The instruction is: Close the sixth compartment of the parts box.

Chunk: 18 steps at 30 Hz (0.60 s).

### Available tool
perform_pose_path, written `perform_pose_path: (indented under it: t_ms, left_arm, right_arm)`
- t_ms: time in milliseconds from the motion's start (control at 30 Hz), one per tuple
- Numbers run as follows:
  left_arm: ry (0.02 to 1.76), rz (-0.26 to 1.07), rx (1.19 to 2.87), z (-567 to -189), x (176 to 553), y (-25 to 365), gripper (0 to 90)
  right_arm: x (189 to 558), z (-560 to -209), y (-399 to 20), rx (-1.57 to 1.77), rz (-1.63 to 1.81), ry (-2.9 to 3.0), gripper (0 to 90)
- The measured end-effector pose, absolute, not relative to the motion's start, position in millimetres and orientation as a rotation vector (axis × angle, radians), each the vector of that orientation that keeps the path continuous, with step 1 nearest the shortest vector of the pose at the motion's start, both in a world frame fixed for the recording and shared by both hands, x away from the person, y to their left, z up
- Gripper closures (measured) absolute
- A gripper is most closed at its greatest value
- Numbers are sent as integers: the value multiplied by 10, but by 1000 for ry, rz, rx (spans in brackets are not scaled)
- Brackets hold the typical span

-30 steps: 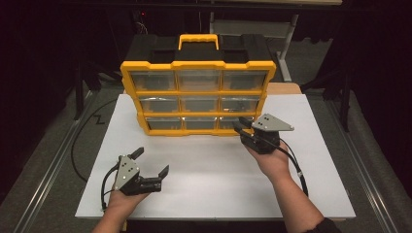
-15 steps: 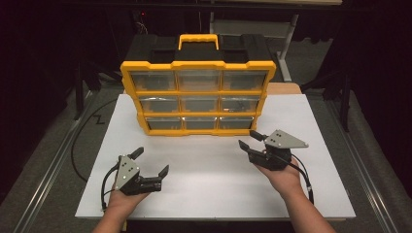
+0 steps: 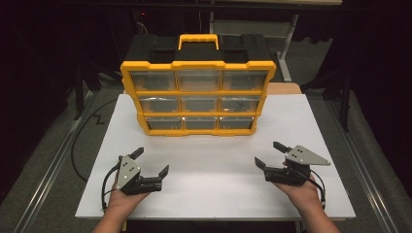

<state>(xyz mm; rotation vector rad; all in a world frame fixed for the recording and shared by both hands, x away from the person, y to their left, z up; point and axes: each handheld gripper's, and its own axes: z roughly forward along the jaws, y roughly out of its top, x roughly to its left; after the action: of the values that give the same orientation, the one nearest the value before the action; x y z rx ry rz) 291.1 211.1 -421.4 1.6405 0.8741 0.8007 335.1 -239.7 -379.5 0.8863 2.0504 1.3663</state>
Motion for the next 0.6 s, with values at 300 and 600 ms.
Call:
perform_pose_path:
  t_ms: [300,600]
  left_arm:
    - [885,805,1639,-4221,2919,2110,4]
    - [879,804,1636,-4210,2907,2105,4]
  right_arm:
    - [3251,-3939,-2567,918,1315,2007,10]
    - [3221,-4037,-2567,916,1323,2004,9]
